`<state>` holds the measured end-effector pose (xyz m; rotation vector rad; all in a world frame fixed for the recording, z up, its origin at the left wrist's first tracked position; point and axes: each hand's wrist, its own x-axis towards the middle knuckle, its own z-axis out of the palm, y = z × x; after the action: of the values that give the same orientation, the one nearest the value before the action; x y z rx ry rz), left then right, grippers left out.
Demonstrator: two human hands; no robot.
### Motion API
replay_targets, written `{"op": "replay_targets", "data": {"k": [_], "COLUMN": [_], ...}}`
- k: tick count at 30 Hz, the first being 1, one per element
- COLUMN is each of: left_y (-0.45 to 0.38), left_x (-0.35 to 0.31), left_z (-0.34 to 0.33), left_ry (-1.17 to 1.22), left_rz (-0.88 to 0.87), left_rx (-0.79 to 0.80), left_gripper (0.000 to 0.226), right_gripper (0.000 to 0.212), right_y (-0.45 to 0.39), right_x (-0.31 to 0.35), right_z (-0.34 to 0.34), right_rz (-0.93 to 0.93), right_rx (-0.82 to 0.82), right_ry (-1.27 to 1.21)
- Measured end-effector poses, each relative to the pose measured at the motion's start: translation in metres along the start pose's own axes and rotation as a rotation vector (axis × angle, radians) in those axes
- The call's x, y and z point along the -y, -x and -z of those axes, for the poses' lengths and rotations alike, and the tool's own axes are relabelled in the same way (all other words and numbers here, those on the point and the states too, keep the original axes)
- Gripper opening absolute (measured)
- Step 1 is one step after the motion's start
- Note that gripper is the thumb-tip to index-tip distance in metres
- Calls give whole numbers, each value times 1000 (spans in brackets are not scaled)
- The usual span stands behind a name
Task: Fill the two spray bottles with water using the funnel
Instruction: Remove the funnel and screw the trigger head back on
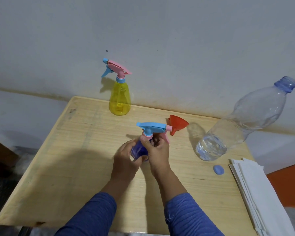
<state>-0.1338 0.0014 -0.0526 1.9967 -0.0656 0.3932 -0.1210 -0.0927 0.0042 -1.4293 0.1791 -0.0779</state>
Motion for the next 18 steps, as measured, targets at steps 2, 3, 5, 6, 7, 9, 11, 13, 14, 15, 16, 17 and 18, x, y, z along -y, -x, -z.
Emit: {"op": "replay_targets", "data": {"k": [2, 3, 5, 6, 7, 9, 11, 13, 14, 15, 16, 17, 18], "left_y": [0, 0, 0, 0, 0, -1, 0, 0, 0, 0, 0, 0, 0], "left_x": [0, 0, 0, -1, -1, 0, 1, 0, 0, -1, -2, -2, -3], "left_z": [0, 0, 0, 0, 1, 1, 0, 0, 0, 0, 1, 1, 1], "left_ry": [-12, -18, -26, -21, -13, 1, -2, -17, -22, -22, -18, -14, -10], "left_rz": [1, 4, 4, 8, 12, 12, 9, 6, 3, 3, 2, 0, -5], "left_rx": [2, 3, 5, 8, 10, 8, 7, 5, 2, -1, -2, -2, 0], "left_gripper": [62, 61, 62, 63, 65, 66, 65, 62, 60, 60, 60, 61, 62], "right_gripper": [23, 24, 20, 16, 12, 8, 10, 17, 19, 20, 21, 22, 22], "right_y": [0, 1, 3, 3, 4, 4, 3, 4, 3, 4, 4, 5, 5], "right_x": [4, 4, 3, 3, 2, 1, 3, 4, 4, 3, 2, 1, 0], "right_z": [-1, -2, -1, 0, 0, -1, -4, -7, -7, -6, -5, -3, -2], "right_rz": [-5, -5, -11, -16, -21, -21, -36, -54, -54, -51, -42, -36, -36], "right_rx": [11, 19, 38, 45, 43, 13, -23, -52, -54, -47, -39, -24, -14], "right_ry": [-7, -10, -16, -29, -50, -59, -47, -74, -82, -78, -58, -35, -17]}}
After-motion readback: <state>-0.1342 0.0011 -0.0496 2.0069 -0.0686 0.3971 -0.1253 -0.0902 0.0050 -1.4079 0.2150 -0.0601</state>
